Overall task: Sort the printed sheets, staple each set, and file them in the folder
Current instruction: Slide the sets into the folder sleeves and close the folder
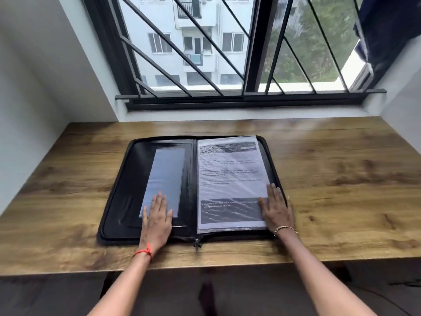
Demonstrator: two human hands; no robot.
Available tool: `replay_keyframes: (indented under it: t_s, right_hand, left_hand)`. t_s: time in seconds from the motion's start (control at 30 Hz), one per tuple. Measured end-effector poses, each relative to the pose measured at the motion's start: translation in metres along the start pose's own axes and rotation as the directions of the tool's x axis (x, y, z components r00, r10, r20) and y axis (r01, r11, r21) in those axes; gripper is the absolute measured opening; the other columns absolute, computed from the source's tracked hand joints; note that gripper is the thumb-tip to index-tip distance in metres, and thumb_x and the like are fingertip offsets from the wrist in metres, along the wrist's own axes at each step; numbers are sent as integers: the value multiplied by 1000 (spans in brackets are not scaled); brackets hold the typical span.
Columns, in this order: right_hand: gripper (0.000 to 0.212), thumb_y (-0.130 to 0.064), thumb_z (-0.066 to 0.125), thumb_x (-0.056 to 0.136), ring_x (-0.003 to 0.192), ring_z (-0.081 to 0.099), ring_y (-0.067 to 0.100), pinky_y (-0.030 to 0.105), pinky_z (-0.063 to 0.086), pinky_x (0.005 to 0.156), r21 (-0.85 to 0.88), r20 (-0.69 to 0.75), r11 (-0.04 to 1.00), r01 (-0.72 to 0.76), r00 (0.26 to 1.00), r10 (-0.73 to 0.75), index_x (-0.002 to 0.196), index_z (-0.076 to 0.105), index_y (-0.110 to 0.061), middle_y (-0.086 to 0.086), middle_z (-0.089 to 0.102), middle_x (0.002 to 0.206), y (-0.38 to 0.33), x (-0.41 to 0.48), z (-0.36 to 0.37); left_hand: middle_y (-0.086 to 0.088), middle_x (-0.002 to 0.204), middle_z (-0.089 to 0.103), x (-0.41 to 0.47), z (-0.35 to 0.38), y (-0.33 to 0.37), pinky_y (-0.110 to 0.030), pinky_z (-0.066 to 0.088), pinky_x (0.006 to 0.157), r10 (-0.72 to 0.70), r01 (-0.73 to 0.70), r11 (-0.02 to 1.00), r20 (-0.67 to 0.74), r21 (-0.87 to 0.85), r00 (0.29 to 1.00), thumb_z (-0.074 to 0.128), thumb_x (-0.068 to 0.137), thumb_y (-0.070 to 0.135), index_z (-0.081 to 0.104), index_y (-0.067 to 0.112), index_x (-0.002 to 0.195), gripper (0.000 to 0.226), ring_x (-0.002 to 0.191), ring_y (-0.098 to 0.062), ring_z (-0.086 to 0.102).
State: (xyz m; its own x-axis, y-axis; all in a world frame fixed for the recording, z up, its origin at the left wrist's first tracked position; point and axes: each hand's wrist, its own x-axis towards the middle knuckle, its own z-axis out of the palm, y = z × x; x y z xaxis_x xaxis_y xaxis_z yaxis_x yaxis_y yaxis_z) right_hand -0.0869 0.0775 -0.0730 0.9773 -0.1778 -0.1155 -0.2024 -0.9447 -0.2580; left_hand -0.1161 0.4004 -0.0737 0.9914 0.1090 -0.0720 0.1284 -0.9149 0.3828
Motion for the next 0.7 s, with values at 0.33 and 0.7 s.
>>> replay_keyframes:
  t_s: [0.33,0.7]
  right_hand:
    - [74,-55,8,85,146,2,13,39,-4,116,7,-121,1000,-10,993,10,149,6,-18,-4,0,158,-27,6,-6]
    - [68,-50,19,92,146,6,12,35,-6,117,81,-78,982,169,984,-163,149,13,-14,1,8,158,-79,8,-6]
  left_hand:
    - [-23,144,25,10,-43,-58,-54,22,105,-507,494,862,-159,-115,847,51,92,35,27,-2,140,65,132,-38,22]
    - [-30,133,34,33,-60,-72,-52,22,104,-707,675,698,-86,-239,702,46,95,27,47,-7,120,42,125,-42,29]
